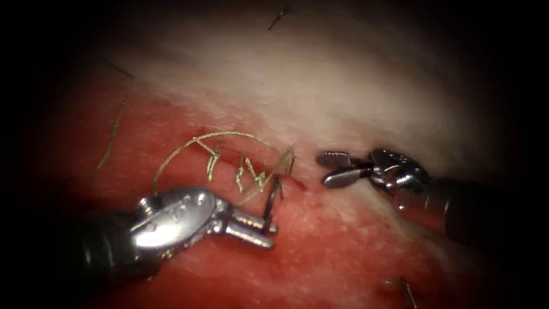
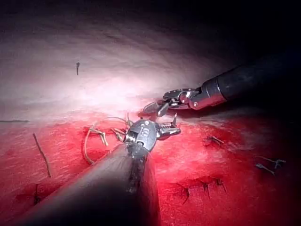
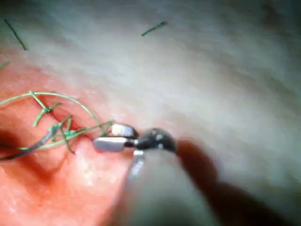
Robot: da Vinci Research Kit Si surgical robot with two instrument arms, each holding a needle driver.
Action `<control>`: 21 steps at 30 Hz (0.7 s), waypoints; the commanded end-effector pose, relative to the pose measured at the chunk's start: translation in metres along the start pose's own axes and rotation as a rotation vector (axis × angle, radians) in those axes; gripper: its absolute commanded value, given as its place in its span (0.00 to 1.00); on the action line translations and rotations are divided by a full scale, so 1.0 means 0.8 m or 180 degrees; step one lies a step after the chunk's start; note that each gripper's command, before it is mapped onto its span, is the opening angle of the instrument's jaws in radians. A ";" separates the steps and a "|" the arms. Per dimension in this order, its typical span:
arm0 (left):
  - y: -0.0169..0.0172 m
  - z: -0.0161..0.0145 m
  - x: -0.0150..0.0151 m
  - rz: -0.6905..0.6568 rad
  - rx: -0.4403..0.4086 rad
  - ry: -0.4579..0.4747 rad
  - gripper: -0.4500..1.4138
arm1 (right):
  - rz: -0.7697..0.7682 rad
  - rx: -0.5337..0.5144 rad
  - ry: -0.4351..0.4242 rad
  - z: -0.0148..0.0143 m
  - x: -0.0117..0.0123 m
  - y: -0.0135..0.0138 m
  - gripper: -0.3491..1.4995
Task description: Wound Closure
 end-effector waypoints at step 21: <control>0.0051 -0.0030 0.0103 0.1153 0.0281 0.0178 0.00 | -0.0949 -0.0304 -0.0476 0.0032 -0.0043 -0.0074 0.76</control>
